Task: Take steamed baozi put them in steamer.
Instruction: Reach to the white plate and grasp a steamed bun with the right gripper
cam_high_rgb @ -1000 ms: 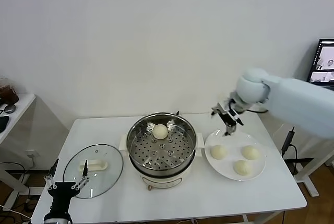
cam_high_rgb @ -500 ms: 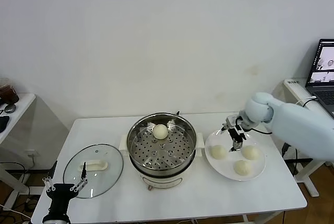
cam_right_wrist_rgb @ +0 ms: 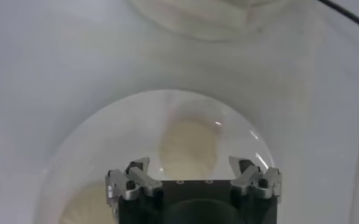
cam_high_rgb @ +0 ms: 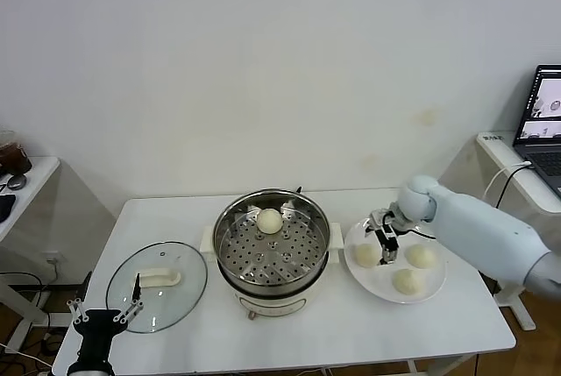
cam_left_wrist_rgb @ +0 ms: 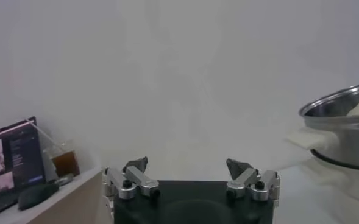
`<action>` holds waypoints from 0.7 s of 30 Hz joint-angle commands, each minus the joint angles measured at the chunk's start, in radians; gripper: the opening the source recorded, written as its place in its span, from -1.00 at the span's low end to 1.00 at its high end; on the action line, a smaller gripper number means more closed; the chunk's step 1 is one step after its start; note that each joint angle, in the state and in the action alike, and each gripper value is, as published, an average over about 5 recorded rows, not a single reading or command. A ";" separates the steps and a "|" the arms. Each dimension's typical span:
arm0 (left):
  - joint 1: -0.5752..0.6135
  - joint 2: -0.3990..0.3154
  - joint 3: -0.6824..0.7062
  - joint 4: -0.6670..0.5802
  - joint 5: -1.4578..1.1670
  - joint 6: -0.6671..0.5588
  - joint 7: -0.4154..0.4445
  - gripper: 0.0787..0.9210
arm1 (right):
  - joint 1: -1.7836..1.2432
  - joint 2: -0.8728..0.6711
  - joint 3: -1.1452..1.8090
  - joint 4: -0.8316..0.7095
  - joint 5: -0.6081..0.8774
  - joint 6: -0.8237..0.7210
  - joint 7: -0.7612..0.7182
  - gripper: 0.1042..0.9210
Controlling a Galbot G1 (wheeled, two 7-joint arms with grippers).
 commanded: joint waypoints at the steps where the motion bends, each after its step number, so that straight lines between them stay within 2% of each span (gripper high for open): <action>1: -0.001 0.001 0.000 0.001 0.000 0.000 -0.001 0.77 | -0.047 0.051 0.034 -0.085 -0.058 0.022 0.005 0.76; 6: -0.005 0.001 0.000 0.000 0.002 0.001 0.000 0.77 | -0.044 0.060 0.032 -0.089 -0.056 0.018 -0.001 0.71; 15: 0.001 -0.001 -0.004 -0.007 0.004 0.002 -0.001 0.77 | -0.038 0.069 0.027 -0.081 -0.047 0.003 -0.025 0.19; 21: 0.004 -0.004 -0.005 -0.014 0.005 0.003 -0.001 0.77 | -0.027 0.055 0.021 -0.054 -0.034 -0.009 -0.039 -0.01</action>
